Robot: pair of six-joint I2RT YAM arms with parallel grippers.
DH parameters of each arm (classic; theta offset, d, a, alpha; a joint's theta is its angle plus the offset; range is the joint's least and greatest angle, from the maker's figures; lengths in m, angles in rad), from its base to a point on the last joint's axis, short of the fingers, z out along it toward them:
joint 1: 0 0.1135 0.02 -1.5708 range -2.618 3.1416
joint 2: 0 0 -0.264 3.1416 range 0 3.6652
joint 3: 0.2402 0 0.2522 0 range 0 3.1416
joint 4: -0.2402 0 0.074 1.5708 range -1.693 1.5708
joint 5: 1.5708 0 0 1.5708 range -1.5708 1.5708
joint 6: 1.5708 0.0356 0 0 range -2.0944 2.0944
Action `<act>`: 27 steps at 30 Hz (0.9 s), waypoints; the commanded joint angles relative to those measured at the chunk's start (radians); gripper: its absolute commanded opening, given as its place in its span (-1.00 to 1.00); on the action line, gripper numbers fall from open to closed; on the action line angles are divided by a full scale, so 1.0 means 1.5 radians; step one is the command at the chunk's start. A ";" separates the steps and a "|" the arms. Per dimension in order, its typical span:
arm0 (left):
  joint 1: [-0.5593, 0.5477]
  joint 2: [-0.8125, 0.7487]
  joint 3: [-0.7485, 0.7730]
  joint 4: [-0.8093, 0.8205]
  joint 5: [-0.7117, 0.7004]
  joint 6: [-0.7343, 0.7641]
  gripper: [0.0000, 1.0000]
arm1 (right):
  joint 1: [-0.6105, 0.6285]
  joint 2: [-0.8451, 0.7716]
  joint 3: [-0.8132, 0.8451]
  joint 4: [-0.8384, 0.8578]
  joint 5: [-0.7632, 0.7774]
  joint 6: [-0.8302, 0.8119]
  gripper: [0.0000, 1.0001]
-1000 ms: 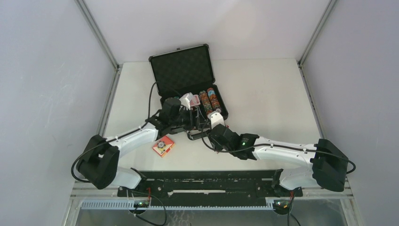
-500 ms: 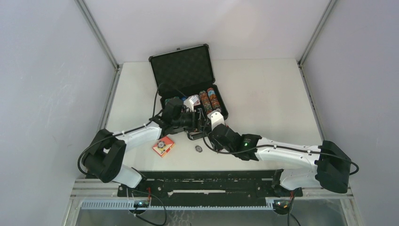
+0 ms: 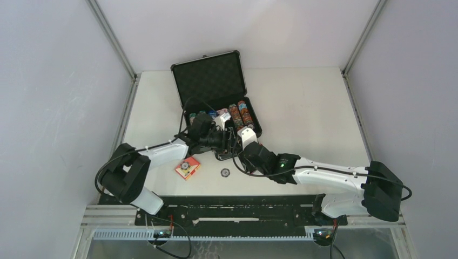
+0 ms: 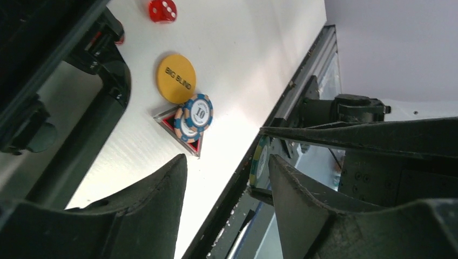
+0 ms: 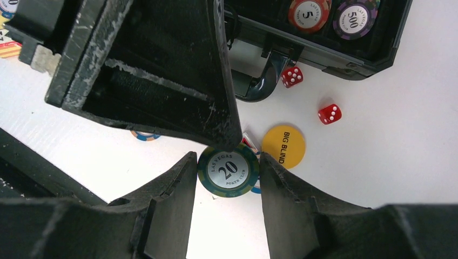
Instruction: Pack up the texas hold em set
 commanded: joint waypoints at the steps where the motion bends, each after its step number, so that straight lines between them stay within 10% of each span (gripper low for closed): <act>1: 0.001 0.018 0.039 0.047 0.084 -0.024 0.21 | 0.004 -0.025 -0.004 0.024 0.009 -0.022 0.06; 27: -0.014 0.073 0.044 0.095 0.172 -0.049 -0.34 | 0.008 -0.049 -0.014 0.045 -0.013 -0.028 0.06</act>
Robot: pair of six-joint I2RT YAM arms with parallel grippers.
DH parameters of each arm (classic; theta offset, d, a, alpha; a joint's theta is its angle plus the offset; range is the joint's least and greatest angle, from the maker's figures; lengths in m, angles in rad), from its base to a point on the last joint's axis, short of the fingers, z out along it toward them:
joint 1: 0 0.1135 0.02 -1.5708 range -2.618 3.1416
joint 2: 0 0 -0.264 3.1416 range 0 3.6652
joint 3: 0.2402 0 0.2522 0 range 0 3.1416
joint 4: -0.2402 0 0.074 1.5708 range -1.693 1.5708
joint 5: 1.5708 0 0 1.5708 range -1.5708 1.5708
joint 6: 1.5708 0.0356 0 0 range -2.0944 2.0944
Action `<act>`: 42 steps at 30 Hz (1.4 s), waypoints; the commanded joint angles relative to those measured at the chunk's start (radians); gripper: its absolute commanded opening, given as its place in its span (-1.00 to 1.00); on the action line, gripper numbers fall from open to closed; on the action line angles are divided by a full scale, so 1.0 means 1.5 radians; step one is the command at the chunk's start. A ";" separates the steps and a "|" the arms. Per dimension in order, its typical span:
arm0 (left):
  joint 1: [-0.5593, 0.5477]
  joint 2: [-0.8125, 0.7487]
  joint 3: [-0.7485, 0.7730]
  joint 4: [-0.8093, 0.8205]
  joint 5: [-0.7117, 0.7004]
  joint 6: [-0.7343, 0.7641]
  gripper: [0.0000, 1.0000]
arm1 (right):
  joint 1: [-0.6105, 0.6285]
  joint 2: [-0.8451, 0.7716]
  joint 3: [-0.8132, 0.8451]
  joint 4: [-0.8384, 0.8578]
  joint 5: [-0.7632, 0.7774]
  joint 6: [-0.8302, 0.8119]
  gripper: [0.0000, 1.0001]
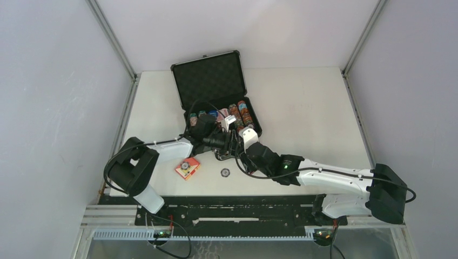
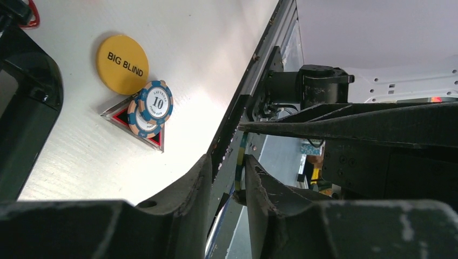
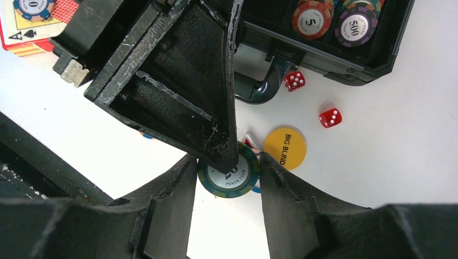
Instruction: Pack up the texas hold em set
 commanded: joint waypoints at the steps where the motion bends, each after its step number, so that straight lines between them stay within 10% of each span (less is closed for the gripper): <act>1: -0.009 0.005 0.038 0.023 0.028 -0.002 -0.38 | 0.007 -0.019 0.002 0.032 0.000 -0.010 0.06; 9: -0.013 0.003 0.037 0.026 0.034 0.004 -0.99 | 0.007 -0.015 0.002 0.030 0.003 -0.007 0.06; 26: 0.027 -0.045 0.129 -0.040 -0.026 0.139 -0.99 | -0.125 -0.170 -0.012 0.002 -0.115 -0.028 0.58; 31: 0.038 -0.032 0.243 -0.184 0.000 0.352 -0.99 | -0.222 -0.220 -0.052 0.033 -0.149 -0.013 0.57; 35: 0.058 -0.007 0.394 -0.386 -0.166 0.522 -0.99 | -0.317 -0.204 -0.079 0.055 -0.204 0.008 0.56; 42: 0.098 -0.046 0.369 -0.403 -0.294 0.655 -1.00 | -0.349 -0.112 -0.069 0.138 -0.242 0.025 0.36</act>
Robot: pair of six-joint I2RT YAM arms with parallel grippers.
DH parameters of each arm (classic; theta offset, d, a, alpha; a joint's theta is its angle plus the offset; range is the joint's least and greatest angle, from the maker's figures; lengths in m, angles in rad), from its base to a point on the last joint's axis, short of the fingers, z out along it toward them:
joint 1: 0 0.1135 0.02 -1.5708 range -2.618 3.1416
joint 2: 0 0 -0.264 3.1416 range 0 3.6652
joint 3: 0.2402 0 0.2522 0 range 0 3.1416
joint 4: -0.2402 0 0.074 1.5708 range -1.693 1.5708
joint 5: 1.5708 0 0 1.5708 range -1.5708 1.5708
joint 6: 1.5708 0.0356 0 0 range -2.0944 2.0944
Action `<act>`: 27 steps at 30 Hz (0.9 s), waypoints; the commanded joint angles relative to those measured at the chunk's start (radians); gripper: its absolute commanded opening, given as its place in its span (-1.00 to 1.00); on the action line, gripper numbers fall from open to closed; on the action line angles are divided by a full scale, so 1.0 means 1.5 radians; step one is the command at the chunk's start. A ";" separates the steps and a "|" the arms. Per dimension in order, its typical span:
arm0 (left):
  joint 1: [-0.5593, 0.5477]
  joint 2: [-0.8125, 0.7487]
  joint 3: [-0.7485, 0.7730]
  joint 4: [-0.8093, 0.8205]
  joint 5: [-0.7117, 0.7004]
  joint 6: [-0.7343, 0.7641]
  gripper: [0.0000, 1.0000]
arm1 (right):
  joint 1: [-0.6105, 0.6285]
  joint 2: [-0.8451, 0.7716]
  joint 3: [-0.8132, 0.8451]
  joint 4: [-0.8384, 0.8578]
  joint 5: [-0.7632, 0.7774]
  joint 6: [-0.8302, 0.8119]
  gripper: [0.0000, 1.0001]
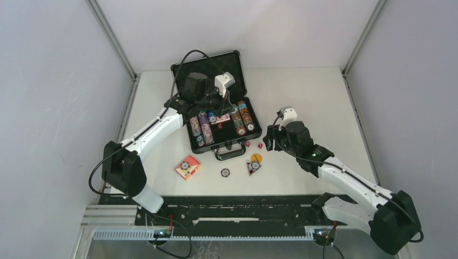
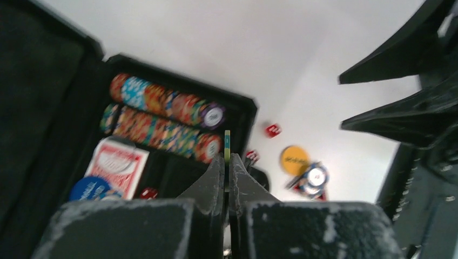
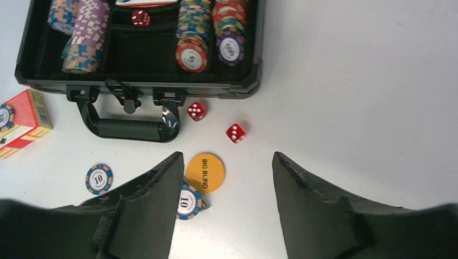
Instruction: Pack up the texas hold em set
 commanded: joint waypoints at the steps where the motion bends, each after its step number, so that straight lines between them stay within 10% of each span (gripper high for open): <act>1: 0.053 -0.033 -0.029 -0.041 -0.069 0.115 -1.00 | 0.000 0.064 0.030 0.106 -0.069 0.018 0.22; 5: 0.142 -0.026 -0.036 -0.046 0.049 0.133 -1.00 | 0.027 0.181 0.117 0.109 -0.101 0.012 -0.19; 11: 0.156 -0.027 -0.059 -0.067 -0.092 0.187 -1.00 | 0.074 0.297 0.218 0.125 -0.136 0.008 -0.68; 27: 0.289 -0.059 -0.167 0.231 -0.174 -0.099 -1.00 | 0.204 0.591 0.526 0.059 -0.179 -0.017 -0.07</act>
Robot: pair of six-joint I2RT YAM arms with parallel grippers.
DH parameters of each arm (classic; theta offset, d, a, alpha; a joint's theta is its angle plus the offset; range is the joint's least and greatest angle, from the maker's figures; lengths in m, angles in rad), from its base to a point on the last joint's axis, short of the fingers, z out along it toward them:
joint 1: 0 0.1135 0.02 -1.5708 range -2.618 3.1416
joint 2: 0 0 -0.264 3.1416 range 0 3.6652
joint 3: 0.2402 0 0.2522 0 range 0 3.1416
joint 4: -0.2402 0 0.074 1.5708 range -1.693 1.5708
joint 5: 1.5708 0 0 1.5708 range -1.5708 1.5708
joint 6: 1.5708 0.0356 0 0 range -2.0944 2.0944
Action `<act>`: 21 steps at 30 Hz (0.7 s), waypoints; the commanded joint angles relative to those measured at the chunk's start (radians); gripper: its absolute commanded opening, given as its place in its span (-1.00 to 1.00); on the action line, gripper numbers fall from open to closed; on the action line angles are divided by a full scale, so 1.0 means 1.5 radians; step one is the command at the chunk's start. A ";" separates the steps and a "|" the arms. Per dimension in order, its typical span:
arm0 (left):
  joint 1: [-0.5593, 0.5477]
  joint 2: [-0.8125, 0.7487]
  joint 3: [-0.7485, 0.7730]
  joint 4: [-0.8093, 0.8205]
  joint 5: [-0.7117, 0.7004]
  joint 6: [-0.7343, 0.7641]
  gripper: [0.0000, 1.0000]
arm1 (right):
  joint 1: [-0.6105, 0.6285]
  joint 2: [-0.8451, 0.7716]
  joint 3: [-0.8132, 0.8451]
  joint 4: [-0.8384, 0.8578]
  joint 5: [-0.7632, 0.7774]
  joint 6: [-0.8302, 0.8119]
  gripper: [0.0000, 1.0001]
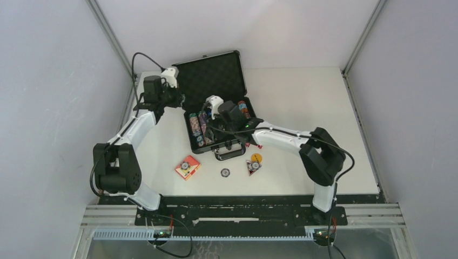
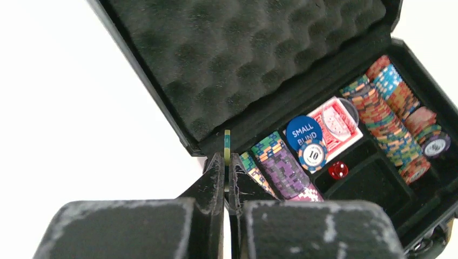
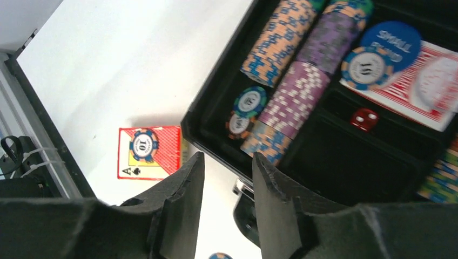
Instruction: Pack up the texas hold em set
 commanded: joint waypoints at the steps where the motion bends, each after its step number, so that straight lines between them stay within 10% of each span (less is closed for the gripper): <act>1: 0.006 -0.058 -0.071 0.181 0.022 -0.109 -1.00 | 0.024 0.054 0.081 -0.022 -0.020 -0.017 -0.01; 8: 0.021 -0.081 -0.111 0.257 0.003 -0.161 -1.00 | 0.045 0.161 0.204 -0.074 -0.052 -0.013 0.17; 15: 0.027 -0.079 -0.116 0.271 0.021 -0.176 -0.99 | 0.051 0.195 0.247 -0.125 0.010 -0.020 -1.00; 21: 0.027 -0.079 -0.118 0.271 0.017 -0.176 -1.00 | 0.046 0.245 0.322 -0.219 0.021 -0.040 -1.00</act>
